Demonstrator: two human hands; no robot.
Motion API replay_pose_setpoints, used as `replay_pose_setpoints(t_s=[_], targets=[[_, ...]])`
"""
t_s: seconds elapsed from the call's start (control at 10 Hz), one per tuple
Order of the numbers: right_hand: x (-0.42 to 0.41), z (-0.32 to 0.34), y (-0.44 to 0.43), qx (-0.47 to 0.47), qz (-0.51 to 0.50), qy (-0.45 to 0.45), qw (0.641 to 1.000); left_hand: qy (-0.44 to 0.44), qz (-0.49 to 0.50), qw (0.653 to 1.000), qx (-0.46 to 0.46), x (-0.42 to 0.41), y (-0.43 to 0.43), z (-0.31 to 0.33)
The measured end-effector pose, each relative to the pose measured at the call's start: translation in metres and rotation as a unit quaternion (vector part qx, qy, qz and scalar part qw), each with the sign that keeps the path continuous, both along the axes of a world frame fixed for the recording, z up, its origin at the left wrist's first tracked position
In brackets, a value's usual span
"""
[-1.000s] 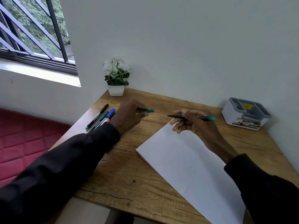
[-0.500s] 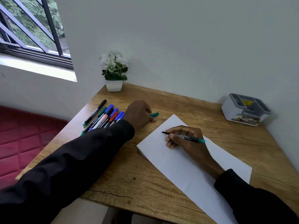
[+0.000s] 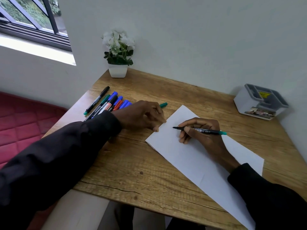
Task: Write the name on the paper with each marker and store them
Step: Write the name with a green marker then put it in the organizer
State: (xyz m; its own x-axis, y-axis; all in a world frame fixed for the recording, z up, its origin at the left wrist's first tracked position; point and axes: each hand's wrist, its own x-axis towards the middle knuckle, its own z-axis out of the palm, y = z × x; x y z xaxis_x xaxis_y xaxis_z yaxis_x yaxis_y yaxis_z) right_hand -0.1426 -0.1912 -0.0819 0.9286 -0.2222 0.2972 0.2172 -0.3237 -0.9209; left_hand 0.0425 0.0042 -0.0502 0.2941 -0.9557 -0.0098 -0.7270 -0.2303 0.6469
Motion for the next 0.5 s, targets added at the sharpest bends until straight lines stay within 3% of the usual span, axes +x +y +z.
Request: replay_pose_setpoints(t_s=[0.3,0.5], targets=[[0.006,0.000,0.003,0.049,0.016,0.013,0.999,-0.015,-0.038,0.999,0.009,0.006,0.001,-0.005],[0.008,0.014,0.027,0.037,0.091,0.051,0.994,-0.021,-0.086,0.996,0.022,0.010,0.005,-0.007]])
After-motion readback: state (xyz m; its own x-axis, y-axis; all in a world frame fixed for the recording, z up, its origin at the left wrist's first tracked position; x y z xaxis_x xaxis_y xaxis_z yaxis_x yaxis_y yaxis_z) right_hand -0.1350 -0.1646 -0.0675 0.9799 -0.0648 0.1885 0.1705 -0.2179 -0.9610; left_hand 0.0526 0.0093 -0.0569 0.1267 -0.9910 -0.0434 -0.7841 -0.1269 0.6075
